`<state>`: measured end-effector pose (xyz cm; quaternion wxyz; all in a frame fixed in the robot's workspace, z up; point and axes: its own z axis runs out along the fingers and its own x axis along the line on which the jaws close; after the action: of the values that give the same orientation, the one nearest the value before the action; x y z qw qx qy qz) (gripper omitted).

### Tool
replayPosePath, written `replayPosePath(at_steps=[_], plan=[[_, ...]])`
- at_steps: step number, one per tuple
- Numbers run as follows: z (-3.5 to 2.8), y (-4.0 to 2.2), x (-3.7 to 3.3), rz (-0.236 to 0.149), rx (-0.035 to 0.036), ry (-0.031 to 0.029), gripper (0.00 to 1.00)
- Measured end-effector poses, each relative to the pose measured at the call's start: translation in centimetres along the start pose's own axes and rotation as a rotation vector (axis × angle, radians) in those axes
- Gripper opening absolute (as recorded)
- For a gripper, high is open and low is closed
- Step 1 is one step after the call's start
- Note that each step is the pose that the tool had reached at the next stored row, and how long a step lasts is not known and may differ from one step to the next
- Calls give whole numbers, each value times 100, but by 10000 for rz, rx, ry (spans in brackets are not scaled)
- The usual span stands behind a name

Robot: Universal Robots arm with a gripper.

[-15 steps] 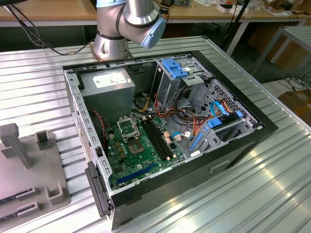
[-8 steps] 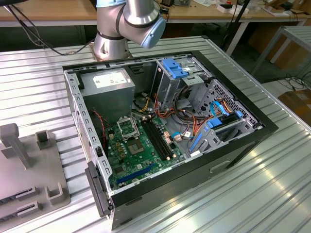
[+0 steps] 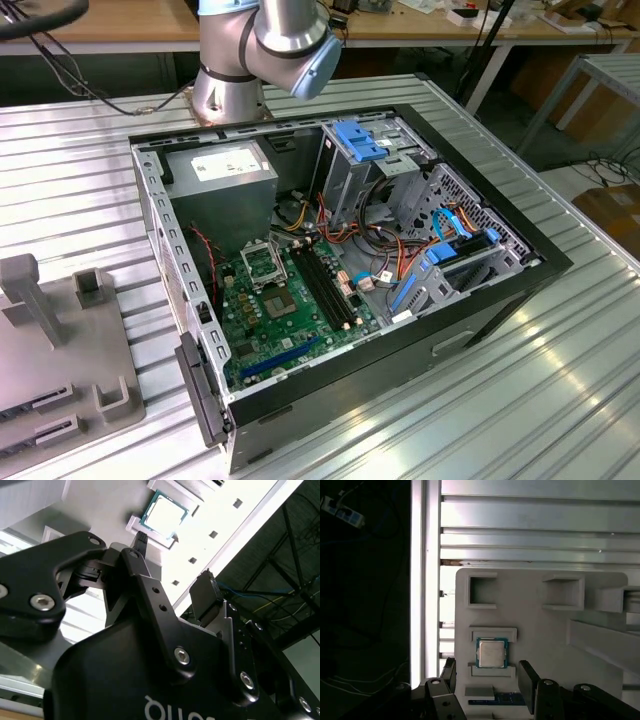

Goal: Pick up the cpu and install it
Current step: 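Pick up the cpu and move it towards the insertion slot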

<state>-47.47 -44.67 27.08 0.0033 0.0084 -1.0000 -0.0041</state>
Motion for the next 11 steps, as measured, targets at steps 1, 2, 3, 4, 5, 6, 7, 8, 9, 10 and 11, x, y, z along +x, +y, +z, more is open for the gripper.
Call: replayPosePath(at_steps=[1,2,3,4,5,6,7,8,9,10,11], plan=[[17,-5,-12,6,0,1,62],[34,-13,-20,11,0,1,62],[51,-26,-27,15,-1,0,62],[65,-35,-33,19,-1,0,62],[83,-48,-42,24,0,0,62],[99,-66,-46,27,1,2,62],[145,-116,-48,28,0,0,62],[171,-137,-53,27,-1,-1,62],[193,-144,-58,25,-2,-1,62],[208,-144,-63,27,-1,-1,62],[230,-144,-73,27,0,-1,62]])
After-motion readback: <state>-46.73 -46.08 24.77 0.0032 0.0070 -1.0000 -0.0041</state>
